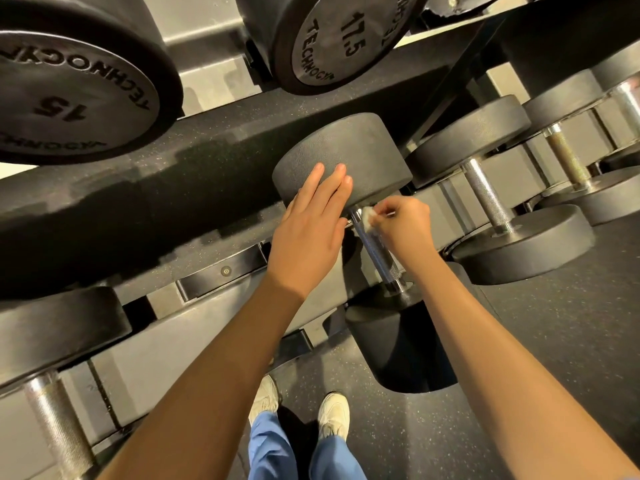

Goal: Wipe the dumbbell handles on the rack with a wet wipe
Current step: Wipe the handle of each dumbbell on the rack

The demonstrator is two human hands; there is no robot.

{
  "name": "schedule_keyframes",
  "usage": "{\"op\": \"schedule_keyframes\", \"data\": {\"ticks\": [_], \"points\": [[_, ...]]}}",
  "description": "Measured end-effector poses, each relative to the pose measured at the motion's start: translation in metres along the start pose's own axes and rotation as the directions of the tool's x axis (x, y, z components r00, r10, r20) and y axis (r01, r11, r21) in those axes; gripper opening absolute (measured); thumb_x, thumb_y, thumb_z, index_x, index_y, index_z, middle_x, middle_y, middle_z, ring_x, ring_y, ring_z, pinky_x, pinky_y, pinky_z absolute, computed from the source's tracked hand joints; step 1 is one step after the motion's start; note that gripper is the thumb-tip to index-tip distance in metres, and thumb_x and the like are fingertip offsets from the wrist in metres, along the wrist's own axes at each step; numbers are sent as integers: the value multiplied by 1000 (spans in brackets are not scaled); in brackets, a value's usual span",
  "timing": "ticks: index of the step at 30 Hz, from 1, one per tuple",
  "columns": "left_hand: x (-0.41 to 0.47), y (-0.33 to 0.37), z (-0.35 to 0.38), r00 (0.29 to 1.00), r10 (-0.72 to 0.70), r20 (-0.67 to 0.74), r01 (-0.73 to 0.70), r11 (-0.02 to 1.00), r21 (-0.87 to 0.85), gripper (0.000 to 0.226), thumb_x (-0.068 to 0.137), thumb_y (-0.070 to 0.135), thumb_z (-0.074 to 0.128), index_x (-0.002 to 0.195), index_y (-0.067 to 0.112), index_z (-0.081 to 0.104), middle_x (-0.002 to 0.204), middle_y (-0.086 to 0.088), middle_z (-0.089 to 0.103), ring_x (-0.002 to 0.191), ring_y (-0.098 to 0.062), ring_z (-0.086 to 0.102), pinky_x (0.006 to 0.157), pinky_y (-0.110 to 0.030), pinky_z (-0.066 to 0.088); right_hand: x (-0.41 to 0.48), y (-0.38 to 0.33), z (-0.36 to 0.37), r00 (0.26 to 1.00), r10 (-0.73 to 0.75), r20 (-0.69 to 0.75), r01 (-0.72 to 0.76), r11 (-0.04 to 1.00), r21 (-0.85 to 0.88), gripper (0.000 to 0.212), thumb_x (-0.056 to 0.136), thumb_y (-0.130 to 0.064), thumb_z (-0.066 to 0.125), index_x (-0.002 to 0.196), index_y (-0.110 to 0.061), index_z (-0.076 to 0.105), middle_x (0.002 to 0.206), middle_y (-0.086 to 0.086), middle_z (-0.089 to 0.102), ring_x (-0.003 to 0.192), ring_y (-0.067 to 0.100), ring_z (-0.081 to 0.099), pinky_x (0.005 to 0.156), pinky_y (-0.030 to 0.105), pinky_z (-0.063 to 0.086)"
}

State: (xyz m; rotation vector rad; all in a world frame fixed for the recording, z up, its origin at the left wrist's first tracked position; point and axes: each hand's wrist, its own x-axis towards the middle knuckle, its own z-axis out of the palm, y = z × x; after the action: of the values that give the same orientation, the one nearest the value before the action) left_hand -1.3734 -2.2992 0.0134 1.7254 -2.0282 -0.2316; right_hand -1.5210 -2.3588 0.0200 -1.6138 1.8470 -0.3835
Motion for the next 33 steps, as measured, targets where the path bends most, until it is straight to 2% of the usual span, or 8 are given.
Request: {"op": "schedule_keyframes", "data": {"ticks": [2, 6, 9, 12, 19, 24, 28, 33], "points": [[0, 1, 0, 1000, 2, 3, -2, 1000, -2, 54, 94, 15, 54, 145, 10, 37, 154, -4, 32, 145, -25, 19, 107, -44, 41, 8, 2, -1, 999, 47, 22, -49, 996, 72, 12, 87, -4, 64, 81, -14, 66, 92, 3, 63, 85, 13, 58, 69, 20, 48], [0, 3, 0, 1000, -1, 11, 1, 1000, 11, 54, 94, 16, 52, 145, 9, 37, 154, -5, 32, 145, -26, 19, 107, -47, 41, -6, 17, -16, 981, 101, 164, -76, 985, -153, 13, 80, -4, 71, 73, -13, 64, 78, -3, 58, 80, 12, 58, 59, 15, 43], [1, 6, -1, 1000, -19, 16, 18, 1000, 25, 53, 94, 19, 50, 144, 8, 37, 153, -7, 33, 145, -28, 20, 105, -49, 42, -15, 17, -27, 940, 172, 295, -53, 927, -372, 10, 79, -4, 70, 85, -11, 69, 81, -1, 62, 78, 11, 60, 70, 23, 52], [3, 9, -2, 999, -23, 29, 20, 996, 85, 53, 93, 24, 48, 142, 7, 38, 151, -11, 36, 143, -33, 25, 106, -50, 40, -17, 16, -32, 880, 245, 407, -8, 864, -504, 18, 81, -3, 63, 97, -10, 66, 94, 0, 63, 88, 12, 59, 74, 23, 48], [23, 13, -7, 988, 110, 112, -138, 949, 282, 54, 95, 32, 41, 145, 10, 37, 150, -10, 37, 142, -30, 27, 114, -45, 24, -30, 46, -28, 995, -96, 15, 96, 966, -238, 9, 81, -1, 60, 83, -4, 68, 81, 5, 64, 77, 20, 59, 63, 28, 47], [77, 34, -4, 927, 248, 281, -325, 905, 276, 52, 97, 41, 33, 140, 14, 46, 146, -2, 44, 140, -22, 32, 116, -37, 17, -26, 69, -40, 979, -94, -179, 96, 995, 4, 9, 80, -2, 64, 75, -7, 68, 72, -1, 62, 68, 13, 57, 55, 6, 36], [116, 38, 0, 867, 285, 409, -418, 862, 286, 67, 90, 53, 17, 130, 16, 55, 135, -1, 55, 131, -20, 42, 112, -37, 25, -24, 84, -55, 975, -65, -212, 85, 993, 84, 7, 83, -5, 66, 78, -6, 71, 76, 0, 66, 71, 12, 59, 60, 8, 39], [122, 39, 6, 872, 320, 369, -442, 838, 318, 64, 91, 55, 23, 121, 16, 64, 121, 0, 64, 119, -21, 52, 103, -35, 29, -12, 94, -71, 967, 26, -253, 9, 990, 138, 7, 85, -6, 64, 83, -8, 71, 80, 1, 66, 72, 13, 60, 63, 16, 44]]}}
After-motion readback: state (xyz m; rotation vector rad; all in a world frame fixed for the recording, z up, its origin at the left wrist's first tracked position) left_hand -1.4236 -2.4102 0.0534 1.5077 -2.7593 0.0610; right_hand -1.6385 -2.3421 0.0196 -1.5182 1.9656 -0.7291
